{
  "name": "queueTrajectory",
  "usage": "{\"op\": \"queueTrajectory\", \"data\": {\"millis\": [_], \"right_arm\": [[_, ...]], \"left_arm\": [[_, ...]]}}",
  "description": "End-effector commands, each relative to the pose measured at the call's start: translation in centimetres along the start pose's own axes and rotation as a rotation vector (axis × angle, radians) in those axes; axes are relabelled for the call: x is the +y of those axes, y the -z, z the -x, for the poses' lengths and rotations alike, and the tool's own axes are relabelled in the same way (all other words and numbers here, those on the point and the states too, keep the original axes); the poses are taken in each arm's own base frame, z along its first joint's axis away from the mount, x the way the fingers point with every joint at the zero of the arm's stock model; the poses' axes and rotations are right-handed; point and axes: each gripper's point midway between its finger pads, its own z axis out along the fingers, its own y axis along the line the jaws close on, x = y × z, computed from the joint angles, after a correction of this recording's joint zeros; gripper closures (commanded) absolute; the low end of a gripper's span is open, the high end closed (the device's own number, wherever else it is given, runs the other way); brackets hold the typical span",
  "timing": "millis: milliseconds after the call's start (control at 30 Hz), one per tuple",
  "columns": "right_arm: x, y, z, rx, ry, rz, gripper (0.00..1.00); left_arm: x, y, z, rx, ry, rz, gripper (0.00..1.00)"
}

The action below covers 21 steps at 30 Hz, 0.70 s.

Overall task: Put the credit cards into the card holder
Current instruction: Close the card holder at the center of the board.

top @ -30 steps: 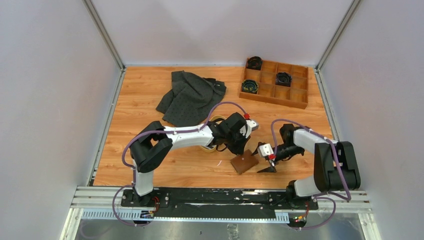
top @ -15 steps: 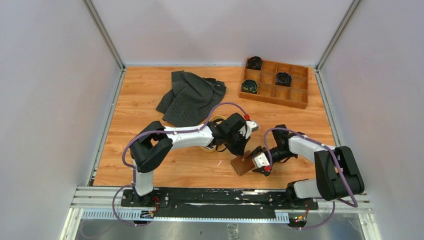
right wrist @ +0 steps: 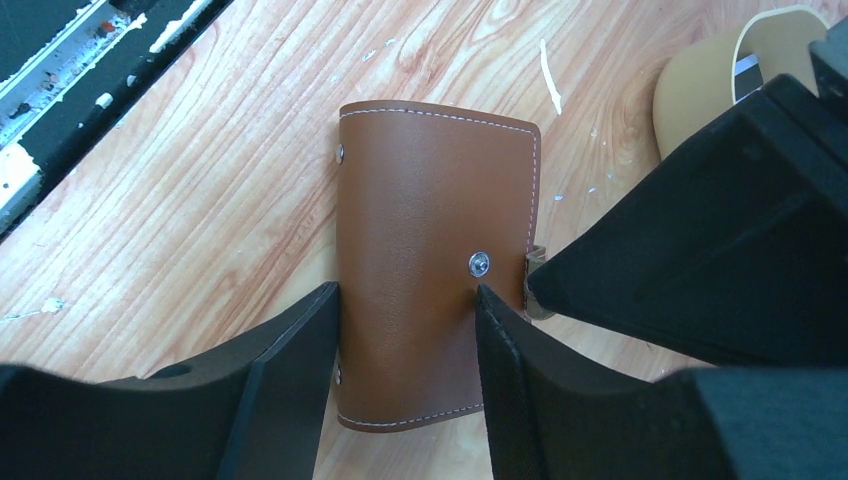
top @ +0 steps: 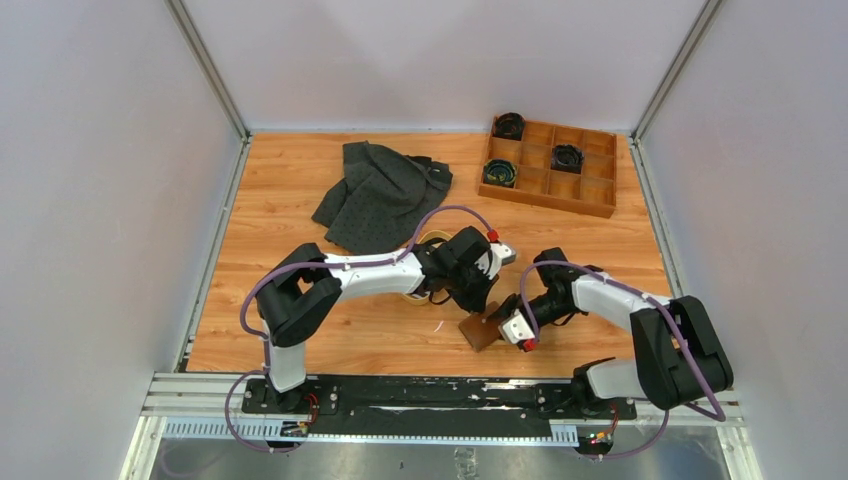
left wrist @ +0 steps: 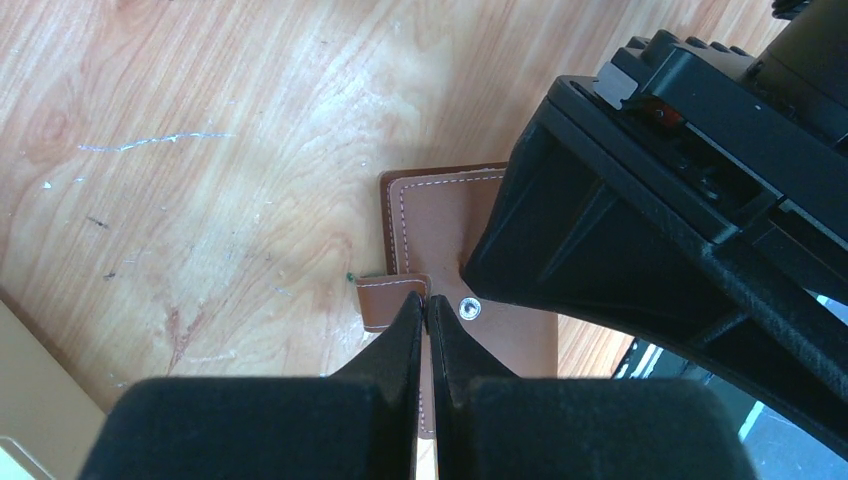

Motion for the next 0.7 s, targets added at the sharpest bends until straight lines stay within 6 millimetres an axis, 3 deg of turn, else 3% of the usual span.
{"op": "queueTrajectory", "data": {"millis": [0, 233, 367, 467, 667], "right_arm": [[2.6, 0.0, -3.5, 0.176, 0.065, 0.135, 0.47], [2.2, 0.2, -3.5, 0.185, 0.031, 0.115, 0.46], [0.4, 0.9, -2.9, 0.202, 0.029, 0.025, 0.34], [-0.4, 1.4, -2.8, 0.227, 0.028, -0.008, 0.32], [1.1, 1.5, -3.8, 0.269, 0.023, 0.055, 0.35]], "left_arm": [[-0.7, 0.9, -1.0, 0.028, -0.014, -0.028, 1.0], [-0.5, 1.1, -1.3, 0.04, -0.01, -0.016, 1.0], [-0.3, 0.9, -1.6, 0.052, -0.001, -0.005, 1.0], [-0.2, 0.9, -1.6, 0.05, 0.0, -0.002, 1.0], [-0.3, 1.0, -1.4, 0.043, -0.003, -0.006, 1.0]]}}
